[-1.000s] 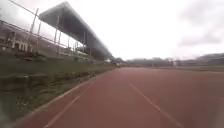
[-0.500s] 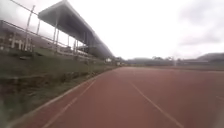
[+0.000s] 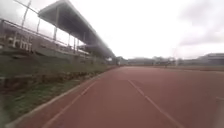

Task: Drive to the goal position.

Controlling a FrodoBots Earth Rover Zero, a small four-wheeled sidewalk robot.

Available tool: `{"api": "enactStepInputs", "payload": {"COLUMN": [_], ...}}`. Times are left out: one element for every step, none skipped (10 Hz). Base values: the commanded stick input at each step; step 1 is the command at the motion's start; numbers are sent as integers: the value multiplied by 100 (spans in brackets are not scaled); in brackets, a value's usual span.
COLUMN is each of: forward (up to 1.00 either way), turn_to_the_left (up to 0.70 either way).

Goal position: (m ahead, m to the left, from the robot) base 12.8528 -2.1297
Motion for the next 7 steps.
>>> {"api": "enactStepInputs", "payload": {"forward": [70, 70, 70, 70, 70, 70, 70], "turn_to_the_left": [-34, -34, -34, -34, -34, -34, -29]}}
